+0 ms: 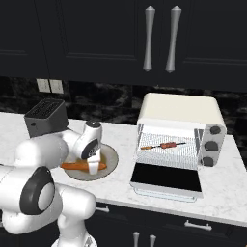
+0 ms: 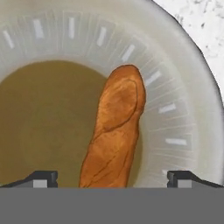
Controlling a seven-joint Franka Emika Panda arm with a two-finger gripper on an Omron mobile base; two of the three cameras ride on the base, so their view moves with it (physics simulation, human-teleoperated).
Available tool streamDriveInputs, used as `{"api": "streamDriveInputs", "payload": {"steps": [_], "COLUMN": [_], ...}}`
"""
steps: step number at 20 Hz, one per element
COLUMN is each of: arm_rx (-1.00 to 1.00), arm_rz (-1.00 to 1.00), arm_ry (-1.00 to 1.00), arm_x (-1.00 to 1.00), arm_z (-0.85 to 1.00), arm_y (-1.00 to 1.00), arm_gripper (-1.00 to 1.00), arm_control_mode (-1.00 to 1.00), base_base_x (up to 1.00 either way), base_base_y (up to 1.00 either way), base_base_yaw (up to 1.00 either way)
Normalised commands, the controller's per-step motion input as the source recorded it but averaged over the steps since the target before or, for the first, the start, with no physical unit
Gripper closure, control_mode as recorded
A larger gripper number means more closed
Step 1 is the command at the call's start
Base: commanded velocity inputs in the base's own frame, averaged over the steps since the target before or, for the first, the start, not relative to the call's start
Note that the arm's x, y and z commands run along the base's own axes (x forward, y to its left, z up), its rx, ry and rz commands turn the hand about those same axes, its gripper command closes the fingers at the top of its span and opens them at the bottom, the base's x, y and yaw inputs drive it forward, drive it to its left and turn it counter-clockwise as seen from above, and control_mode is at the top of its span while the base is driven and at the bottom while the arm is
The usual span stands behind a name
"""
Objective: Pick up the kebab skewer and baguette bread, and place them inside the toaster oven. Close the toaster oven door and start by setting the timer.
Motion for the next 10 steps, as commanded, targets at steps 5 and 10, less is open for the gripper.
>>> {"api": "streamDriveInputs", "payload": {"steps": [5, 10], "arm_rx": [0.0, 0.0], "arm_rz": [0.06, 0.03], "arm_ry": [0.08, 0.05], "arm_x": [0.16, 0.01], "arm_z": [-0.23, -0.33], "arm_y": [0.25, 0.18], "arm_gripper": [-1.0, -1.0], "arm_control_mode": [-1.0, -1.0], "base_base_x": [0.0, 0.0], "base_base_y": [0.0, 0.0], "base_base_yaw": [0.0, 0.0]}}
